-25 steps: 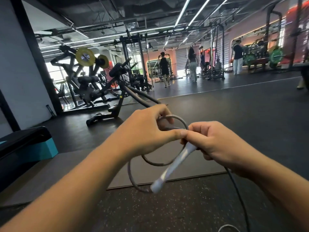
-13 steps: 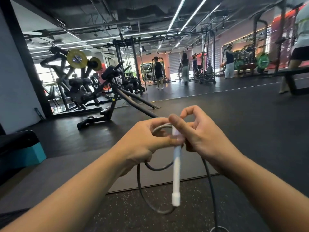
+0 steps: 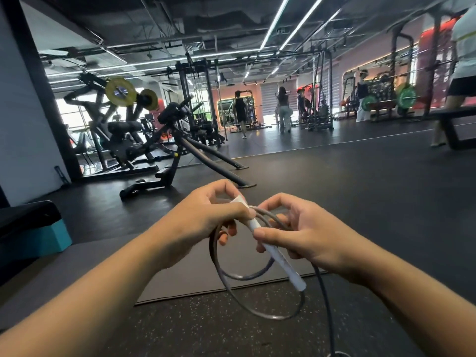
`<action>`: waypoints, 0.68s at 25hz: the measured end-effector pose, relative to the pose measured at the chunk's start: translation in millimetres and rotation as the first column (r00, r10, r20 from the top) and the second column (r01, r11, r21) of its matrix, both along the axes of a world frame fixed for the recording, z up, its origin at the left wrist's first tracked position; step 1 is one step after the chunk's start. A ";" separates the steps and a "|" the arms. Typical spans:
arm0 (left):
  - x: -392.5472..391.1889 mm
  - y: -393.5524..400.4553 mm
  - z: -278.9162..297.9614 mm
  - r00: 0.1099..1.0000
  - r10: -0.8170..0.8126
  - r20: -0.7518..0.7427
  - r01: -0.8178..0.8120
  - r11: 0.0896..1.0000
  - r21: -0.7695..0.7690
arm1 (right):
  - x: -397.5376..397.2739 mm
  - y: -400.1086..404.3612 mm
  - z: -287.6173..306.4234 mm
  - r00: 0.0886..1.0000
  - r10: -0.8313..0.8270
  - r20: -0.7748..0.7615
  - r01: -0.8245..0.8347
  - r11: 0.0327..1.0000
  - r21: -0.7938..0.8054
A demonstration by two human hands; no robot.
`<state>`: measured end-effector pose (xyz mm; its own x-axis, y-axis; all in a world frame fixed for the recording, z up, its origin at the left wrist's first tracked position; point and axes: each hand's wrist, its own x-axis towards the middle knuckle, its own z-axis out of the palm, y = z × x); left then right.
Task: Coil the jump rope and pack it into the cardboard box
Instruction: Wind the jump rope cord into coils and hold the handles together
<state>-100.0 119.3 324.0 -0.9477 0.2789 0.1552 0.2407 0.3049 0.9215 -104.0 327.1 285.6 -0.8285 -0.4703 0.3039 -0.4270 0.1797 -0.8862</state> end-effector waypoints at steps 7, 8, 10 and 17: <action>-3.7 14.0 59.6 0.977 -0.143 0.157 0.212 0.605 -0.768 | -12.1 -11.9 35.1 0.973 0.150 -0.175 -0.099 0.958 0.270; -5.4 13.2 63.1 0.978 -0.124 0.168 0.209 0.556 -0.805 | -12.2 -10.0 40.5 0.974 0.135 -0.182 -0.078 0.955 0.288; -6.8 1.1 66.3 0.975 -0.123 0.185 0.222 0.478 -0.850 | -11.4 3.0 53.6 0.981 0.076 -0.181 -0.008 0.937 0.348; 10.8 -107.9 67.2 0.986 -0.052 0.161 0.150 0.707 -0.691 | -30.1 81.1 69.2 0.979 -0.164 -0.122 0.198 0.913 0.356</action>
